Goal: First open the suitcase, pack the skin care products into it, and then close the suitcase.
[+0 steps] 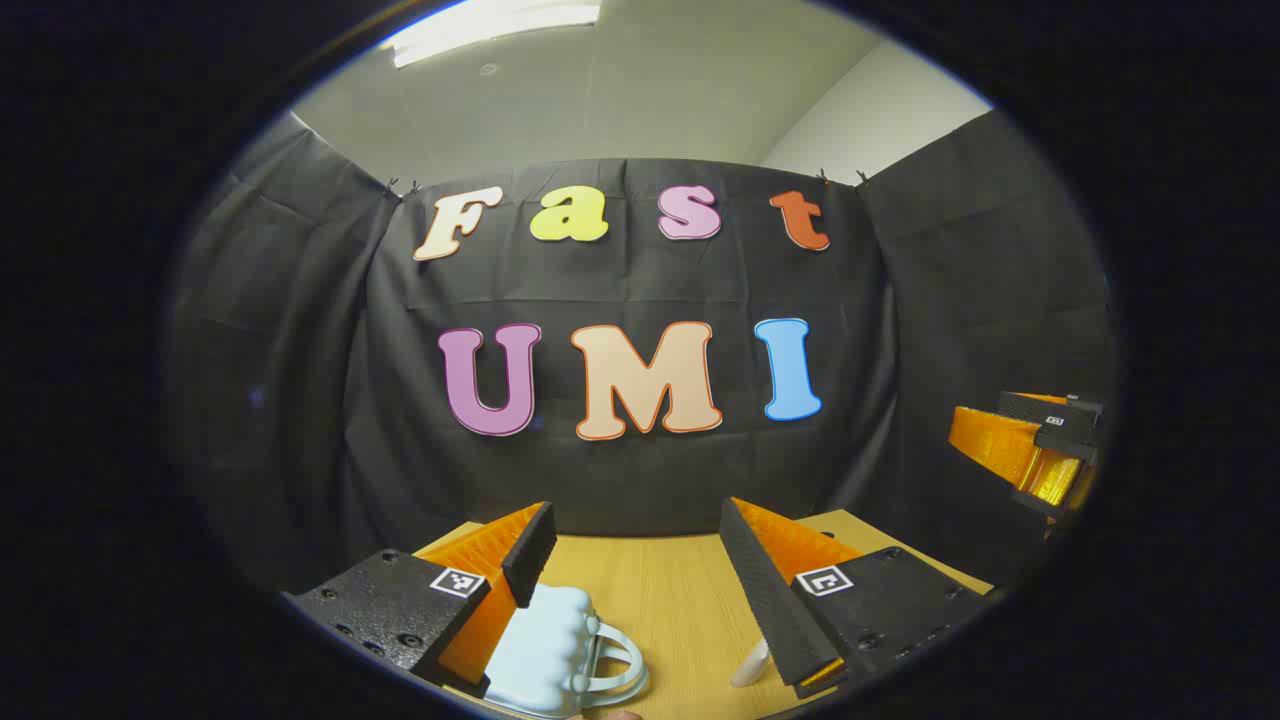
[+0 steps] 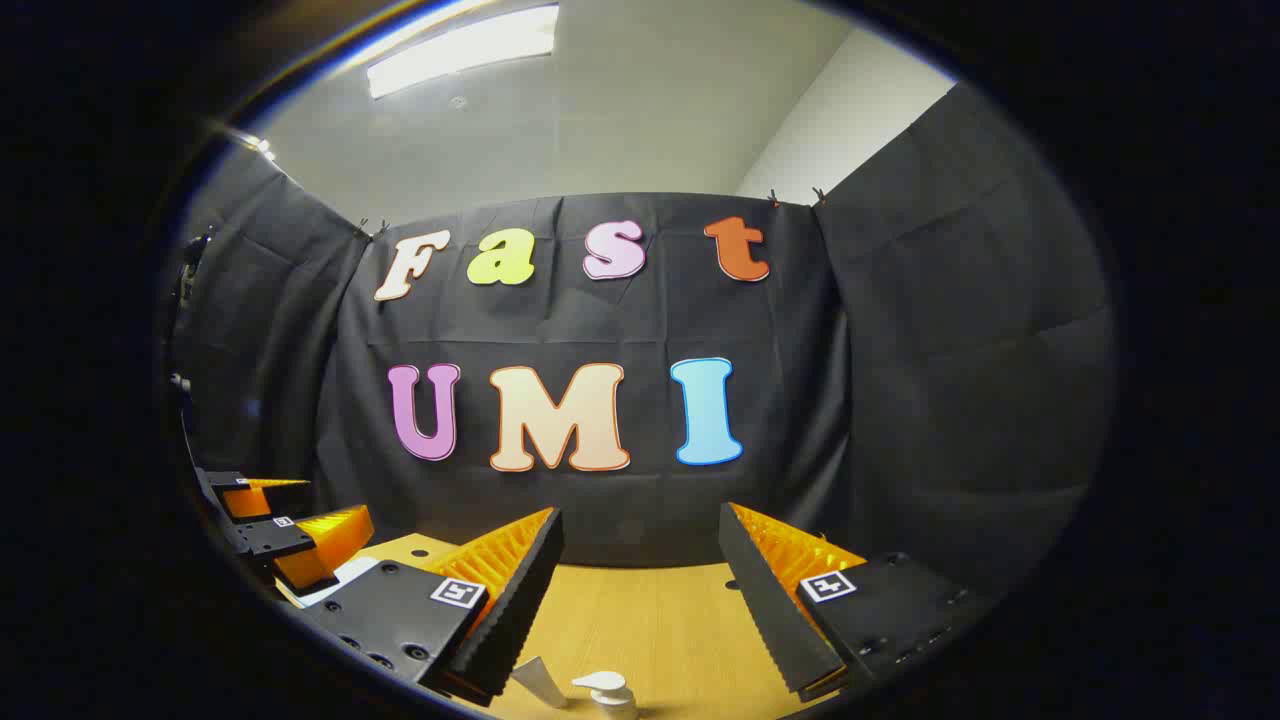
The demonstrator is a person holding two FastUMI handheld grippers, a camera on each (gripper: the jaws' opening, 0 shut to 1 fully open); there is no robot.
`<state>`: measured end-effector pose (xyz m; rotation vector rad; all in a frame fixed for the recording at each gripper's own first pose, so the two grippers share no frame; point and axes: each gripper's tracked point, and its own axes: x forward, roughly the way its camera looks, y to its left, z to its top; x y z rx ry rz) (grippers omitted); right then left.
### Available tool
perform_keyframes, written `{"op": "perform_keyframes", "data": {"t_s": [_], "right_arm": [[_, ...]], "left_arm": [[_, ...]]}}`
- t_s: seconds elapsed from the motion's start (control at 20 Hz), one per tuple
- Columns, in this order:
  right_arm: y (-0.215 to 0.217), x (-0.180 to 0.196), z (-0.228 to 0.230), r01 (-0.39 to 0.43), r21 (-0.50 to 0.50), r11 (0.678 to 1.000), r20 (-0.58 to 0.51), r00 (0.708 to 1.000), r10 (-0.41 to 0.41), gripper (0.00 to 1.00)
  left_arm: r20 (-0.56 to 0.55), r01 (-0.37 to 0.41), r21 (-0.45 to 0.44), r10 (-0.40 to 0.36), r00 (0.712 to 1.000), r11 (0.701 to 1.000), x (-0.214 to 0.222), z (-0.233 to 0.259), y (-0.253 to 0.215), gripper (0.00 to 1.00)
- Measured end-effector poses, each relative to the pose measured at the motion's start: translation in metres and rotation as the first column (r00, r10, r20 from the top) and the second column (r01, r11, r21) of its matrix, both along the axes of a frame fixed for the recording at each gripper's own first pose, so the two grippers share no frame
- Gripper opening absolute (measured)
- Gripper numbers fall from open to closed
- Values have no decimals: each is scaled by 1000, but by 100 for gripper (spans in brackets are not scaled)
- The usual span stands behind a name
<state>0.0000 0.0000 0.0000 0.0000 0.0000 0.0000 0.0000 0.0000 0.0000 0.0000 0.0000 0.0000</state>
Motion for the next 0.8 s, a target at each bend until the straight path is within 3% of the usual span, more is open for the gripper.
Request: {"op": "perform_keyframes", "data": {"t_s": [0.4, 0.6, 0.8], "right_arm": [[13, 2, -14, -112, 13, 994, 2, 994, 112, 98], [6, 6, -12, -78, 5, 997, 10, 997, 78, 98], [2, 10, -12, -27, 12, 1000, 10, 1000, 27, 98]], "left_arm": [[-46, -41, 35, 43, 998, 999, 12, -22, 4, 97], [-120, -20, 12, 21, 993, 1000, 23, -59, 4, 97], [-255, 33, 10, -29, 966, 999, 40, -113, 2, 97]]}}
